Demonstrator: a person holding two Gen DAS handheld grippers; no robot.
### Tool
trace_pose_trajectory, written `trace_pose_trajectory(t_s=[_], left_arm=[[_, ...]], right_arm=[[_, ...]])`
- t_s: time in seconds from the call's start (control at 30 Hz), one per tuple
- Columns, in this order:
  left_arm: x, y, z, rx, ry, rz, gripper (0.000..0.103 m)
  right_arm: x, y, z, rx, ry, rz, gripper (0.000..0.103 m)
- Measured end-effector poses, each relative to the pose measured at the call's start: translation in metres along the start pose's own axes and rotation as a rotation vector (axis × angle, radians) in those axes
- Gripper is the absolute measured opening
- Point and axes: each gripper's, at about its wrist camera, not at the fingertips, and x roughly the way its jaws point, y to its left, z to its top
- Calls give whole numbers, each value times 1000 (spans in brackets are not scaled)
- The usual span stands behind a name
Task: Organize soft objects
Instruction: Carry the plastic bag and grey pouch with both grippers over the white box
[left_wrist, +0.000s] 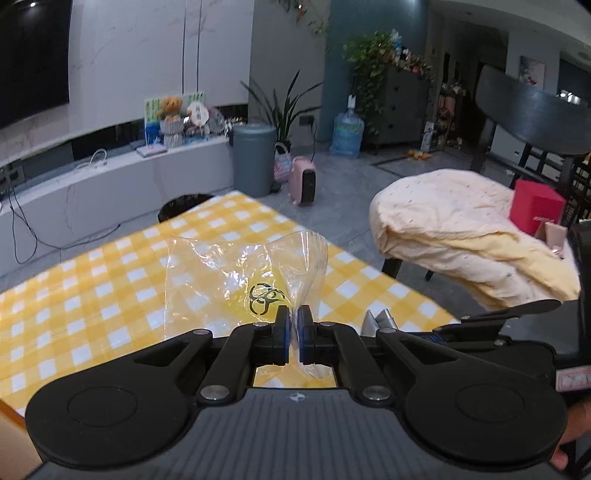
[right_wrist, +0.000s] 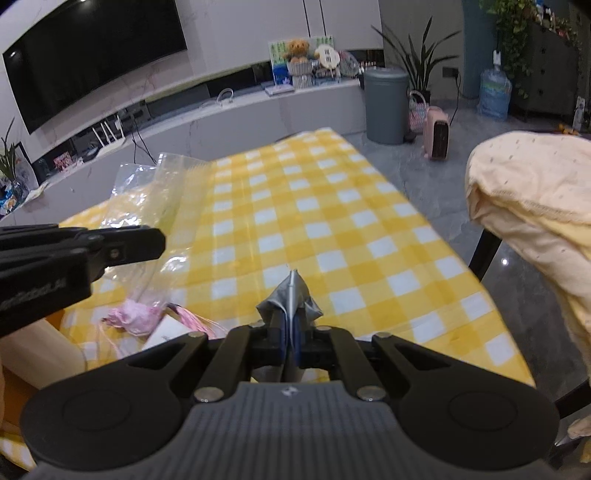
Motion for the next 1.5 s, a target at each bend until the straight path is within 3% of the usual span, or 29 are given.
trace_pose_trajectory(t_s=[0.4,0.63,1.13,1.5], left_arm=[[-99,-9,-28,-12,-33,-54,4],[-143,-3,-61,-39,-36,-27,4],[-228,80,-110,-213,-81,219,4],[-247,141,-121,-297,-92,370,4]], right_arm=[[-88,33,-11,-11,-95,66,1],[-124,71,-30,-21,-81,195,2],[-155,200,-57,-252,-44,372,2],[-153,308,-58,-500,-86,445,2]])
